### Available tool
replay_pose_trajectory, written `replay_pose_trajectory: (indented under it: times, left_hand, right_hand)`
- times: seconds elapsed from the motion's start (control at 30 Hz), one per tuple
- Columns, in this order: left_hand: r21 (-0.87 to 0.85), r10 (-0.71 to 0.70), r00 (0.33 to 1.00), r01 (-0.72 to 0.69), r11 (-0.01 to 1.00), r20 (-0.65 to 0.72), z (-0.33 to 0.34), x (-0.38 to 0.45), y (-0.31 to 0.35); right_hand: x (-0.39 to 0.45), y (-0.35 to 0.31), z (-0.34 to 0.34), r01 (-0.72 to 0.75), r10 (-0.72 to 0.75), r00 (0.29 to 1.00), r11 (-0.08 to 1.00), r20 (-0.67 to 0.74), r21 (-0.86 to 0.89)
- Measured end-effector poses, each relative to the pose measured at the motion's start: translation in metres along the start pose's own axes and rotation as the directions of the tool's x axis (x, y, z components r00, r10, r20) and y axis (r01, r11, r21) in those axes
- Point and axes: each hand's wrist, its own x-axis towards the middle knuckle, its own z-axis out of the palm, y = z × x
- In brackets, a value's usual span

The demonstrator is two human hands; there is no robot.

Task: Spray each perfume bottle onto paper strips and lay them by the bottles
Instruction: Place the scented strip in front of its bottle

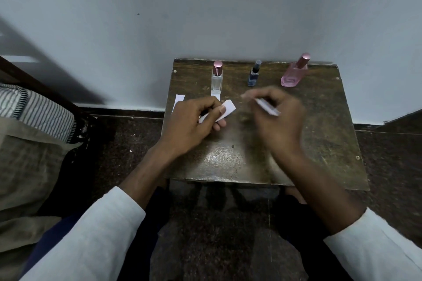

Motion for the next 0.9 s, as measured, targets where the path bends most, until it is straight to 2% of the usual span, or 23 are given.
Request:
replay_pose_trajectory:
  times: [0.07,0.1,0.13,0.2,0.27,0.37,0.43,0.53,0.67,0.73,0.9]
  left_hand:
    - [-0.034,-0.036,0.999,0.035,0.999,-0.035,-0.005,-0.001,-0.002]
    - [-0.055,-0.062,0.997,0.06,0.997,-0.046,-0.008,-0.002,-0.002]
    - [-0.08,-0.093,0.994,0.089,0.993,-0.048,-0.009,-0.003,-0.002]
    - [-0.1,-0.158,0.985,0.151,0.983,-0.064,-0.01,-0.003,-0.004]
    - [-0.142,-0.24,0.968,0.228,0.963,-0.074,-0.011,-0.002,-0.008]
    - [-0.26,-0.373,0.925,0.344,0.902,-0.069,-0.016,-0.001,-0.012]
    - [-0.216,-0.408,0.901,0.373,0.903,-0.148,-0.021,0.0,-0.016]
    - [-0.1,-0.408,0.879,0.396,0.913,-0.248,-0.027,0.001,-0.023]
    - [0.104,-0.329,0.906,0.367,0.924,-0.267,-0.031,0.0,-0.032]
    - [0.148,-0.293,0.92,0.338,0.929,-0.262,-0.031,-0.002,-0.033]
    - [0.189,-0.259,0.934,0.308,0.932,-0.246,-0.029,0.0,-0.035]
  right_hand:
    - [0.012,0.005,-0.012,-0.159,0.169,0.961,0.985,-0.219,0.063]
    - [0.012,0.006,-0.016,-0.151,0.163,0.955,0.986,-0.249,0.066]
    - [0.007,0.003,-0.015,-0.125,0.134,0.967,0.991,-0.215,0.052]
    - [-0.004,-0.002,-0.007,-0.057,0.058,0.997,0.998,-0.05,0.011]
    - [-0.009,0.001,0.004,-0.05,0.049,0.997,0.999,0.058,0.01]
    - [-0.005,0.004,0.01,-0.059,0.058,0.994,0.998,0.094,0.01]
    - [-0.007,0.006,0.011,-0.015,0.02,0.992,0.999,0.127,-0.034]
    - [-0.01,0.009,0.013,0.078,-0.059,0.979,0.993,0.197,-0.087]
    - [-0.011,0.01,0.017,0.23,-0.191,0.95,0.963,0.249,-0.138]
    - [-0.013,0.011,0.02,0.308,-0.26,0.927,0.939,0.27,-0.153]
    - [-0.015,0.009,0.024,0.3,-0.248,0.924,0.943,0.292,-0.146]
